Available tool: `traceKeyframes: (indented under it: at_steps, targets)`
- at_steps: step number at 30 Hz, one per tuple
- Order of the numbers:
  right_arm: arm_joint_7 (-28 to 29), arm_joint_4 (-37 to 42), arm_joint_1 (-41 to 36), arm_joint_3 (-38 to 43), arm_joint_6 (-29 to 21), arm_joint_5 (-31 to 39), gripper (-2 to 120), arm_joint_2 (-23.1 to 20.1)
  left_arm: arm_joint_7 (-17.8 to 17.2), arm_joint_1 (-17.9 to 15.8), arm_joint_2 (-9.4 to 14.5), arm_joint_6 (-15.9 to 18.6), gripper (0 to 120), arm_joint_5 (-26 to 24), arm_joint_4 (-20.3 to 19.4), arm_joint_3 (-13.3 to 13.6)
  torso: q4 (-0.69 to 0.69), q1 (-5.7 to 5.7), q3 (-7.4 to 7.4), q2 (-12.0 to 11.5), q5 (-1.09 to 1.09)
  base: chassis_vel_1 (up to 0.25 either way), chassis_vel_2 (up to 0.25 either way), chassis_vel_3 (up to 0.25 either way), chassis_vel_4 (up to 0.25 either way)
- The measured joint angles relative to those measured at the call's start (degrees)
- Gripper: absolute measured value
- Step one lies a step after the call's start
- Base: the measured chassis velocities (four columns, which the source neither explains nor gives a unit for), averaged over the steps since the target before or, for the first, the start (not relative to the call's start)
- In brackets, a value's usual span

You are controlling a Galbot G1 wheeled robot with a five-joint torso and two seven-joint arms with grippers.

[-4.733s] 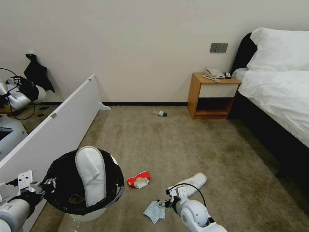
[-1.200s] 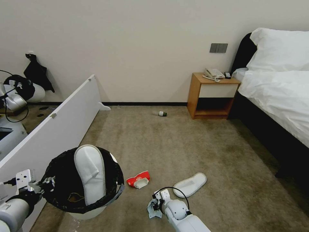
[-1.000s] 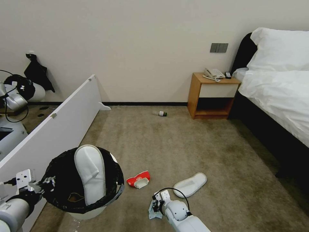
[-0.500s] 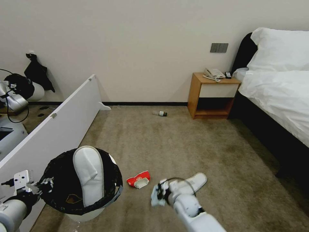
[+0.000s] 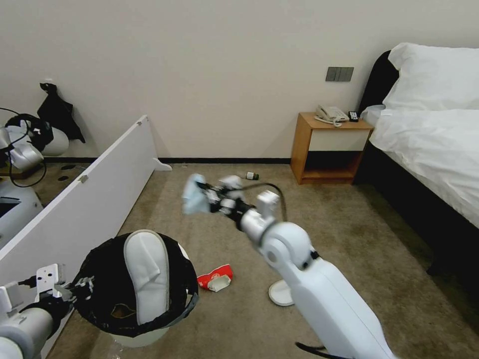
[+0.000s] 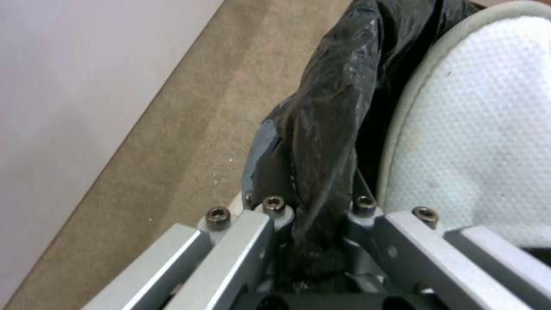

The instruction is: Pick up the trash bin, then pick up the garbage from the floor and place it into the trash bin.

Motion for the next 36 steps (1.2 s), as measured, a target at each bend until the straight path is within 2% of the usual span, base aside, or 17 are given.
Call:
traceKeyframes:
  at_steps: [5,15,26,36]
  targets:
    - [-0.8,0.4,4.7,-5.8,0.8,3.7,0,1.4,0.0,0.2,-0.5,0.0,4,0.2,-0.2,-0.1,-0.01,0.0,0.0,0.0,0.0,0.0,0.0,0.0,0.0]
    - [-1.7,4.7,6.4,-12.0,0.8,8.6,0,0.1,0.1,-0.3,-0.9,0.0,4,0.6,-0.1,0.2,-0.01,0.0,0.0,0.0,0.01,0.0,0.0,0.0,0.0]
    - [-1.6,8.8,5.0,-14.1,-0.5,11.7,0,-3.0,0.2,-0.3,-0.9,0.0,4,0.6,0.0,-0.3,-0.01,0.0,0.0,0.0,0.01,0.0,0.0,0.0,0.0]
    - [-1.4,10.3,2.8,-14.5,-1.0,11.8,0,-5.1,0.3,-0.3,-0.7,0.0,4,0.1,0.1,-1.1,-0.02,0.0,0.0,0.0,0.02,0.0,0.0,0.0,0.0]
